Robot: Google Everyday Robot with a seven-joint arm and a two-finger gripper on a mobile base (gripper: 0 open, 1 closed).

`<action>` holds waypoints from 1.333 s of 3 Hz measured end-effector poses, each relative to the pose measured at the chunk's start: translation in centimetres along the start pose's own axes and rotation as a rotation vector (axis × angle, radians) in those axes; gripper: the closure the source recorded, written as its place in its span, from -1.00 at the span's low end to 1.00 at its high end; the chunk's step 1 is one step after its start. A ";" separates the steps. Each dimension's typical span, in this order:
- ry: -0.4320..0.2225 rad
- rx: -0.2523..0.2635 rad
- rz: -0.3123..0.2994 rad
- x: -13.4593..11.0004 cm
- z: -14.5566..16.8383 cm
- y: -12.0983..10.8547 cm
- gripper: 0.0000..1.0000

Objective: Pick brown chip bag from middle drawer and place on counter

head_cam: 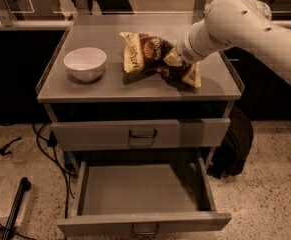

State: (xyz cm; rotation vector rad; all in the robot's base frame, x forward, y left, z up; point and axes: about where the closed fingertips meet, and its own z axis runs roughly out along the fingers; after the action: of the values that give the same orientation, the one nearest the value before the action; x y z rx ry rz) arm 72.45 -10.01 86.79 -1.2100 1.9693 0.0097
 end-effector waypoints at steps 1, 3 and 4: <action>0.000 0.000 0.000 0.0 0.0 0.0 0.16; 0.000 0.000 0.000 0.0 0.0 0.0 -0.77; 0.000 0.000 0.000 0.0 0.0 0.0 -1.00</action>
Offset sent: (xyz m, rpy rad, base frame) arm 0.0000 0.0000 0.0000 0.0000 0.0000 0.0000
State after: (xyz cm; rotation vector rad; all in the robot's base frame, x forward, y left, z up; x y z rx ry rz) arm 72.45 -9.99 86.77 -1.2104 1.9694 0.0100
